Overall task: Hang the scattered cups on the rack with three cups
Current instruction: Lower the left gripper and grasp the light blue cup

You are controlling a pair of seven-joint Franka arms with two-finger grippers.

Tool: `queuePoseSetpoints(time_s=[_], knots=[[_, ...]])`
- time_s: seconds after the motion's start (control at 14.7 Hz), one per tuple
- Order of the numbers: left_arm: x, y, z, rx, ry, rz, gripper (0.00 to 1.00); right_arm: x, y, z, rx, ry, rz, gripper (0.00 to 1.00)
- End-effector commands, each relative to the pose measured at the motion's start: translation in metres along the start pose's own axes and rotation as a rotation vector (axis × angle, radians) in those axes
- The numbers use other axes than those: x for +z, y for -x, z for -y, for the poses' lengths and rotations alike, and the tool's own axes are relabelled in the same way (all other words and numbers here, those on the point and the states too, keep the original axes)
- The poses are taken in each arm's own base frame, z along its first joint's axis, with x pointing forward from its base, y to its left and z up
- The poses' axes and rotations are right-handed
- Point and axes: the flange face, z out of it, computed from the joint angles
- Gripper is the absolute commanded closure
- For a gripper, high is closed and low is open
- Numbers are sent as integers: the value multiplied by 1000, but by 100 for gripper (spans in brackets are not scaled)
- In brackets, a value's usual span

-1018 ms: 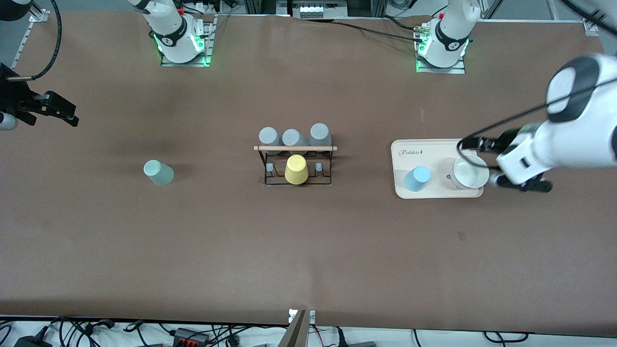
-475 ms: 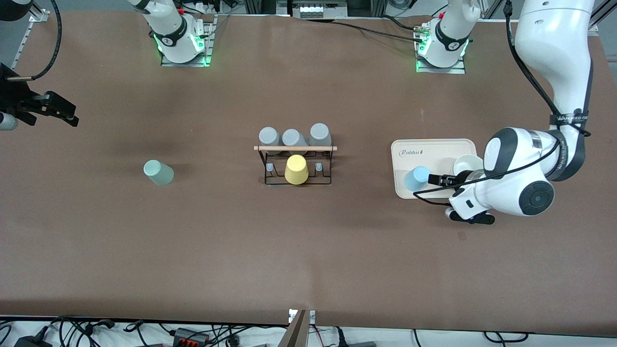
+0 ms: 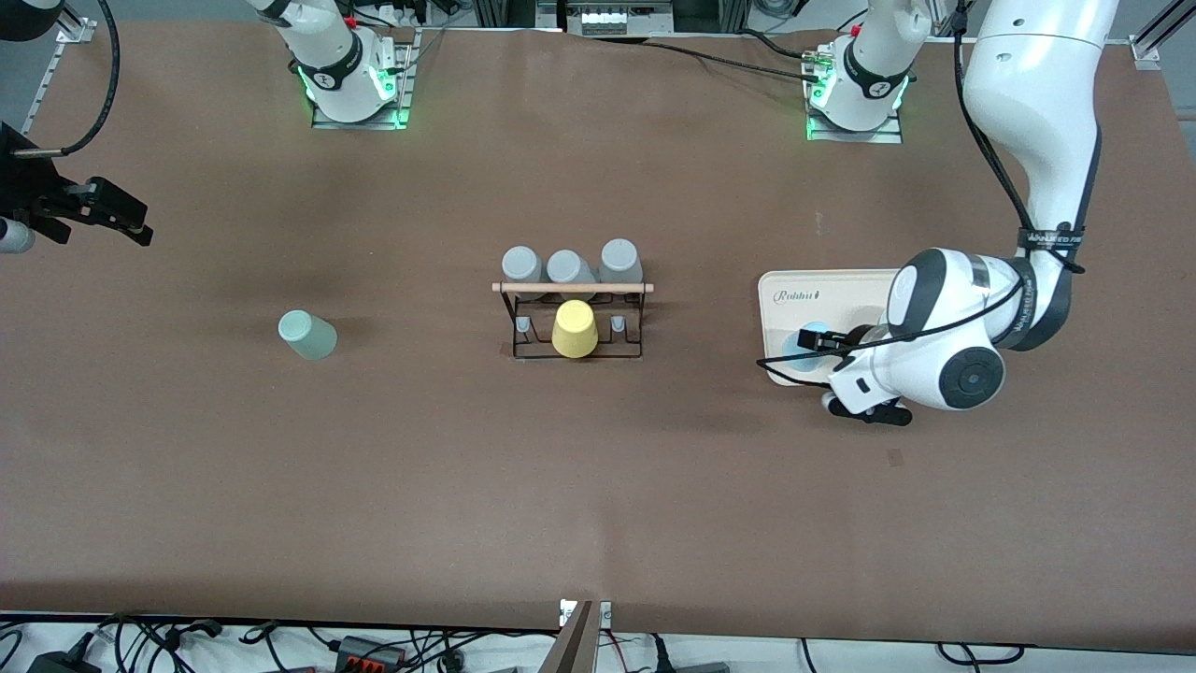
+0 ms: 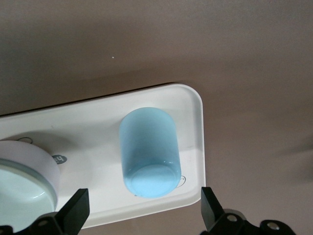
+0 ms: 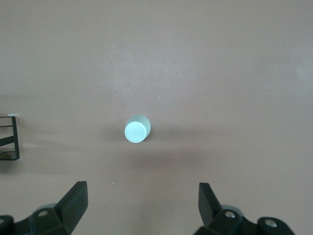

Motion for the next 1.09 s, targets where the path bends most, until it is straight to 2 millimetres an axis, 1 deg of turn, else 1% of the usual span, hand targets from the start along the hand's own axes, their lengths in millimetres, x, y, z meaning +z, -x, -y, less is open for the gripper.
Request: queuePoseSetpoints(time_s=[0.0, 0.07, 0.2, 0.34, 0.48, 0.75, 0.81, 0.95, 1.02], knots=[[10, 0, 8, -7, -9, -17, 0, -5, 0, 3, 14, -13, -8, 0], [10, 0, 7, -3, -18, -19, 0, -5, 0, 8, 8, -14, -7, 0], [17, -3, 7, 6, -41, -15, 0, -3, 3, 8, 7, -14, 7, 0], [19, -3, 3, 10, -43, -13, 0, 0, 1, 7, 6, -14, 17, 0], [23, -4, 1, 14, -46, -8, 0, -1, 1, 5, 2, -14, 16, 0], [34, -4, -2, 17, -50, 6, 0, 1, 0, 9, -1, -16, 19, 0], [34, -4, -1, 16, -49, 2, 1, 2, 0, 10, 3, -16, 22, 0], [34, -5, -2, 18, -51, -6, 6, 4, 0, 11, 5, -18, 26, 0], [35, -5, -2, 17, -51, -6, 12, 8, -1, 11, 3, -18, 34, 0]])
